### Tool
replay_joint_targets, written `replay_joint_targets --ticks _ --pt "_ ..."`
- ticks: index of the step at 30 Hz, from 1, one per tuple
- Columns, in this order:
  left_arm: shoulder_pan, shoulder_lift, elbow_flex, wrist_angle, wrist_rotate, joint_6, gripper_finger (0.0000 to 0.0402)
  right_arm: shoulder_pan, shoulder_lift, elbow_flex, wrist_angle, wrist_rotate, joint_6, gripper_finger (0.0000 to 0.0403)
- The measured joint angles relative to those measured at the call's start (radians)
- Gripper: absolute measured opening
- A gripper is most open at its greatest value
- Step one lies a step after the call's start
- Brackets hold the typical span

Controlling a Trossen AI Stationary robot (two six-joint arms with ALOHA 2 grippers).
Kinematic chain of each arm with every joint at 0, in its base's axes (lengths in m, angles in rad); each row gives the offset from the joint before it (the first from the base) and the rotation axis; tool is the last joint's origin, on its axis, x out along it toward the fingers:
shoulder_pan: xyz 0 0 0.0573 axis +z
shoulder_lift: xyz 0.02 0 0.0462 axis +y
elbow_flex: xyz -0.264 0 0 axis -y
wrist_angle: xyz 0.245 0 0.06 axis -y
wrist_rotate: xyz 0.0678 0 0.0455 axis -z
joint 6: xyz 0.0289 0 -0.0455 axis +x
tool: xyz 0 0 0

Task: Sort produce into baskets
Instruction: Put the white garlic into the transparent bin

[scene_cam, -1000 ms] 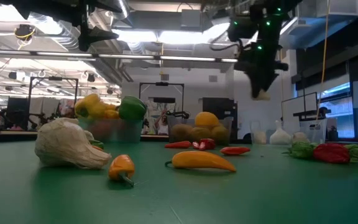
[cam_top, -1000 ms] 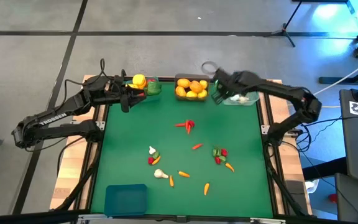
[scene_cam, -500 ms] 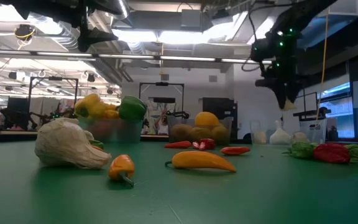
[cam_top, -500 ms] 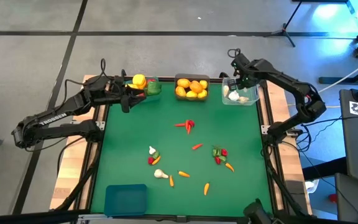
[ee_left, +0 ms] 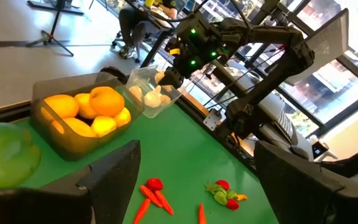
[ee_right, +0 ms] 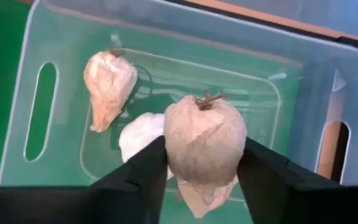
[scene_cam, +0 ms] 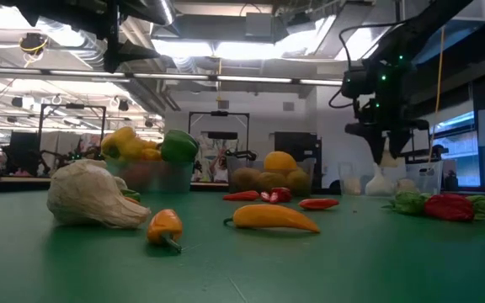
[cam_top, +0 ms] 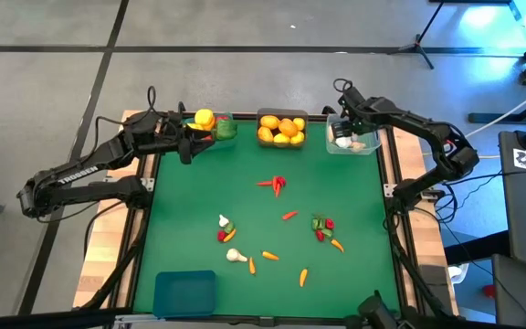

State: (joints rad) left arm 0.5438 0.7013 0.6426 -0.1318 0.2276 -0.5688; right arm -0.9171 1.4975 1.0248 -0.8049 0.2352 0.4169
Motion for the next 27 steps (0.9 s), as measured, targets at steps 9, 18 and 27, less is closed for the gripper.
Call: replay_joint_targets --ticks 9,18,27 --pt "0.000 0.000 0.000 0.000 0.000 -0.006 0.0308 -0.028 0.000 0.002 -0.007 -0.039 0.000 0.0224" --pt "0.000 0.000 0.000 0.000 0.000 -0.008 0.0308 0.031 -0.002 0.078 0.126 -0.405 -0.002 0.0224" --pt "0.000 0.000 0.000 -0.020 0.000 -0.007 0.0308 0.531 0.009 0.082 0.533 -0.487 -0.086 0.0224"
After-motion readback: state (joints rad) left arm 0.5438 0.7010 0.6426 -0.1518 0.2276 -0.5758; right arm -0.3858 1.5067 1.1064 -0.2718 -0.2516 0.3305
